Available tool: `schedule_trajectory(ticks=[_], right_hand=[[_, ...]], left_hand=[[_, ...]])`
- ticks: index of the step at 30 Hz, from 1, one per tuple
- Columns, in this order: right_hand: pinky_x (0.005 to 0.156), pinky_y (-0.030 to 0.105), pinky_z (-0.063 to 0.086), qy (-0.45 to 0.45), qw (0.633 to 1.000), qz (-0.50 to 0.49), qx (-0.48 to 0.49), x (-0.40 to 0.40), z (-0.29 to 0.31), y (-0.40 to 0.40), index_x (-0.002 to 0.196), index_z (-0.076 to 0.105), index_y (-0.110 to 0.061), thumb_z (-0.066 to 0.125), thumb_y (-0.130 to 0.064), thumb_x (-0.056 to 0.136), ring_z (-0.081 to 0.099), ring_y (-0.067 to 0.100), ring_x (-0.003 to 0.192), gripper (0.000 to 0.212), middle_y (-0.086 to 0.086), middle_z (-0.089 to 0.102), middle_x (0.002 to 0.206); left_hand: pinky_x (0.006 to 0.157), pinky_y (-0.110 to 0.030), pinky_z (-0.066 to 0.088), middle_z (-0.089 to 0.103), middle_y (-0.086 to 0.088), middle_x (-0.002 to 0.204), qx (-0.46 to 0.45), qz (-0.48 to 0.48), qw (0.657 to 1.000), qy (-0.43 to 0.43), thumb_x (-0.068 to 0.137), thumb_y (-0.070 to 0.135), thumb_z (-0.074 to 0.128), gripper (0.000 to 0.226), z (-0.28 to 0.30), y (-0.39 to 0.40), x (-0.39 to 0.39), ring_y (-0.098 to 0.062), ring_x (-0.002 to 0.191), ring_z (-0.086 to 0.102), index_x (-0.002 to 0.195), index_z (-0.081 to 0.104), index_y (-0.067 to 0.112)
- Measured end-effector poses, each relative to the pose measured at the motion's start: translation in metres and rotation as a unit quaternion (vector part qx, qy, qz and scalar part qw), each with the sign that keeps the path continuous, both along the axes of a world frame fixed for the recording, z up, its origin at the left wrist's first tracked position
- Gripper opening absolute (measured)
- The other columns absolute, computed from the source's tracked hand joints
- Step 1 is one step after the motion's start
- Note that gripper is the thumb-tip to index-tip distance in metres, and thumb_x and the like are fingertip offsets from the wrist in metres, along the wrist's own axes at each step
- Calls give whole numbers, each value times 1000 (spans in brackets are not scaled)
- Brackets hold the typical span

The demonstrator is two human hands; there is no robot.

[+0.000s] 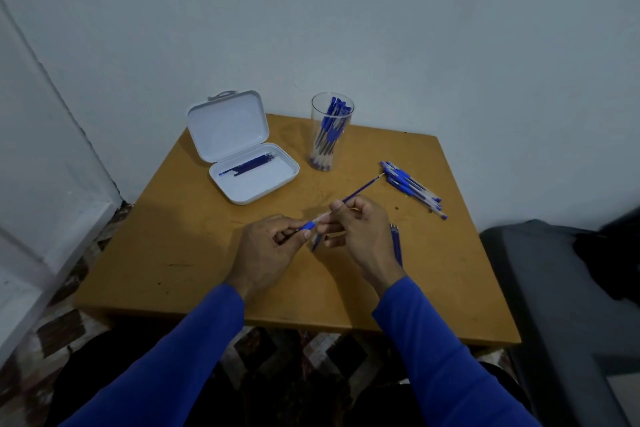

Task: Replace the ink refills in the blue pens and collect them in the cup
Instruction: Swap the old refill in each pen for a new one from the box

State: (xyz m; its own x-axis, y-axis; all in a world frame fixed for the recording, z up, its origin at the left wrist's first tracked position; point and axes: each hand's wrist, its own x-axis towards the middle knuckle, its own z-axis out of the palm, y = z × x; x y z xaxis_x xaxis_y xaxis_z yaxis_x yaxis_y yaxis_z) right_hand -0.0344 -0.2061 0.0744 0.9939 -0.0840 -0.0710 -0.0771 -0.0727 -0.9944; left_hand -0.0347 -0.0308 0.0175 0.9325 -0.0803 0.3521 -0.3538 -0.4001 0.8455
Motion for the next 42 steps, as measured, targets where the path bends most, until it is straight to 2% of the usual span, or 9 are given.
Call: schedule_trajectory(ticks=[5, 12, 16, 20, 25, 33, 36, 39, 42], right_hand=[[53, 35, 56, 19, 998, 52, 5, -1, -1, -2, 99, 66, 2, 61, -19, 102, 69, 34, 69, 22, 21, 73, 81], [38, 26, 45, 29, 999, -24, 9, 2, 6, -5, 101, 64, 5, 58, -21, 104, 61, 19, 54, 27, 18, 72, 86], [36, 22, 38, 105, 988, 106, -45, -1, 4, -6, 93, 74, 0, 67, -19, 97, 57, 17, 52, 21, 22, 74, 88], [40, 24, 42, 83, 995, 4, -61, -1, -5, -4, 97, 72, -11, 57, -34, 104, 58, 12, 55, 29, 10, 74, 83], [75, 26, 57, 46, 951, -3, -305, 2, -20, -7, 109, 71, -22, 61, -17, 101, 60, 5, 85, 15, -10, 65, 99], [68, 9, 38, 9, 924, 27, -380, 4, -29, 0, 110, 73, -19, 63, -13, 99, 56, 3, 88, 16, -7, 67, 101], [70, 15, 47, 15, 948, -9, -317, 2, -31, -1, 104, 71, -21, 61, -13, 100, 58, 4, 84, 14, -11, 64, 96], [56, 22, 52, 67, 991, -56, -104, -2, -28, -4, 100, 69, -19, 60, -13, 101, 60, 6, 66, 11, -2, 70, 85], [53, 21, 49, 89, 994, -58, 22, -6, -22, -10, 104, 69, -14, 58, -9, 101, 57, 5, 60, 12, 0, 76, 85]], left_hand=[[65, -26, 53, 71, 12, 82, -16, -8, 1000, 1, 90, 23, 75, 17, 0, -3, 0, -15, 77, 64, 106, 79, 24], [64, -45, 54, 70, 7, 81, -37, -1, 999, 15, 89, 25, 76, 17, -8, -3, -1, -19, 72, 61, 105, 78, 30], [67, -37, 56, 69, 13, 83, -25, -15, 1000, 5, 90, 24, 74, 23, -5, -2, -1, -17, 77, 63, 103, 72, 43], [65, -36, 54, 69, 16, 84, -27, -8, 1000, 11, 90, 23, 75, 20, -8, -2, -1, -16, 75, 62, 106, 76, 35], [60, -27, 51, 68, 14, 80, -7, -3, 1000, 1, 90, 24, 75, 19, -8, -4, -1, -16, 73, 60, 108, 77, 29], [60, -15, 45, 68, 13, 80, 15, 3, 1000, -4, 89, 21, 75, 20, -8, -4, 0, -12, 74, 60, 109, 78, 24], [61, -15, 45, 67, 13, 80, 19, -1, 1000, -1, 89, 23, 76, 20, -9, -4, 0, -11, 73, 60, 109, 79, 23], [62, -15, 46, 67, 15, 79, 25, -9, 1000, 2, 89, 21, 77, 20, -10, -4, 0, -10, 74, 61, 108, 78, 26], [61, -14, 45, 64, 16, 76, 25, -12, 1000, 1, 88, 21, 78, 20, -9, -5, 0, -8, 73, 60, 108, 78, 26]])
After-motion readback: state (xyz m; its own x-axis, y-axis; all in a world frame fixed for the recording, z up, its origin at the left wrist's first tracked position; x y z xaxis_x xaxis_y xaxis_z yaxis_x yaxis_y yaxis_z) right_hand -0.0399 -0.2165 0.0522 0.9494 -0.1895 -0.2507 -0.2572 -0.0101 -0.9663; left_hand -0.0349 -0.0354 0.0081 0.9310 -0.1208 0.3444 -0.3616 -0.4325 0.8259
